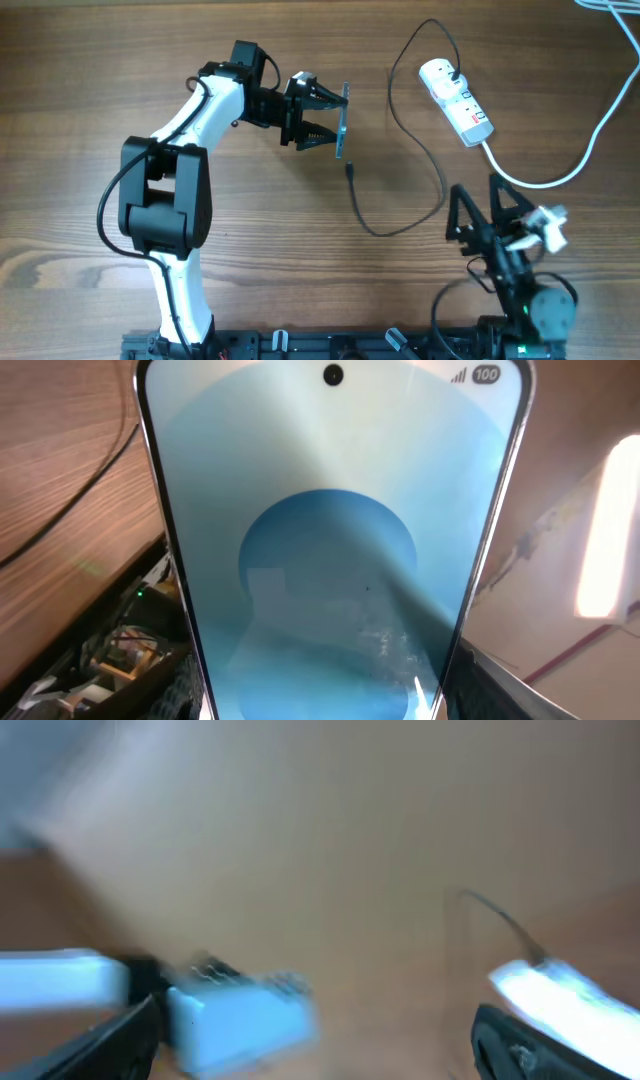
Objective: Plug charger to phone and switch on socket
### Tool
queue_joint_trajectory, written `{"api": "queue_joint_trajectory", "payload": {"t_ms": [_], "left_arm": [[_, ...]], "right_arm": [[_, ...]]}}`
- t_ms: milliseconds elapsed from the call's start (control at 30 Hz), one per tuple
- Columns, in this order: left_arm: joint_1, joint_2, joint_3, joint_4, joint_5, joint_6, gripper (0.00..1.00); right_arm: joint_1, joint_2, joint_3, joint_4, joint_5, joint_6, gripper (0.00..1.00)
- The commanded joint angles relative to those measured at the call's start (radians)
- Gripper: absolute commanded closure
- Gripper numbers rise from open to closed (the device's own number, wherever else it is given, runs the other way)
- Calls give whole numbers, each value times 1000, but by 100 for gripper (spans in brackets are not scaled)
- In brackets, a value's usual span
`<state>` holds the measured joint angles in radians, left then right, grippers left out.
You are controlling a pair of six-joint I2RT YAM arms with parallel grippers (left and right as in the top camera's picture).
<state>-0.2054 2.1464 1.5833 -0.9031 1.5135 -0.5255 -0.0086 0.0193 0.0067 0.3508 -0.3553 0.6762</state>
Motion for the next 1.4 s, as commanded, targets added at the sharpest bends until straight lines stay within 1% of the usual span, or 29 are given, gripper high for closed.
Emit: {"api": "queue_joint_trajectory", "payload": {"t_ms": [0,67,133,200,300,367,400,467,500,567,600,667,700,733,767,800,867,900,967,1033,1100,1167,1200,1267,1367], "left_arm": [[43,-41,3,2,63,-7,37],[62,-41,3,0,64,-7,38],[76,-41,3,-10,63,-7,38],[84,-41,3,-18,63,-17,37],[87,-41,3,-38,63,-77,37],[87,-41,3,-36,63,-97,37],[87,-41,3,-35,63,-97,37],[87,-41,3,-36,63,-97,37],[87,-41,3,-36,63,-97,37],[87,-41,3,-36,63,-97,37],[87,-41,3,-36,63,-98,37],[87,-41,3,-36,63,-112,37],[87,-41,3,-36,63,-112,37],[87,-41,3,-36,63,-112,37],[87,-41,3,-36,63,-112,37],[87,-41,3,-36,63,-112,37],[87,-41,3,-36,63,-112,37],[87,-41,3,-36,63,-112,37],[87,-41,3,-36,63,-112,37],[87,-41,3,-36,63,-112,37],[87,-41,3,-36,63,-112,38],[87,-41,3,-36,63,-112,38],[87,-41,3,-36,63,-112,38],[87,-41,3,-36,63,-112,38],[87,-41,3,-36,63,-112,38]], "right_arm": [[-4,-5,62,63,-150,160,0],[-4,17,151,-45,-152,107,0],[-4,69,272,-220,-153,17,0],[-4,158,412,-408,-150,-97,0],[-4,369,654,-692,-112,-239,0],[-4,524,810,-845,-120,-314,0],[-4,585,871,-899,-135,-327,0],[-4,686,960,-940,-214,-325,0],[-4,727,988,-937,-290,-295,0],[-4,797,1012,-876,-474,-172,0],[-4,824,1012,-812,-547,-146,0],[8,869,1012,-727,-674,-194,0],[27,886,1017,-733,-658,-196,0],[45,894,1020,-750,-623,-201,0],[76,903,1026,-788,-543,-211,1],[147,916,1043,-882,-344,-239,1],[242,940,1070,-978,-123,-250,1],[320,967,1098,-1039,25,-250,0],[470,1044,1168,-1130,237,-239,1],[597,1131,1245,-1182,405,-189,1],[717,1236,1339,-1216,552,-160,0],[800,1330,1425,-1244,660,-111,1],[848,1410,1488,-1259,716,-67,0],[881,1496,1535,-1259,779,-37,1],[903,1597,1548,-1238,927,13,1]]}}
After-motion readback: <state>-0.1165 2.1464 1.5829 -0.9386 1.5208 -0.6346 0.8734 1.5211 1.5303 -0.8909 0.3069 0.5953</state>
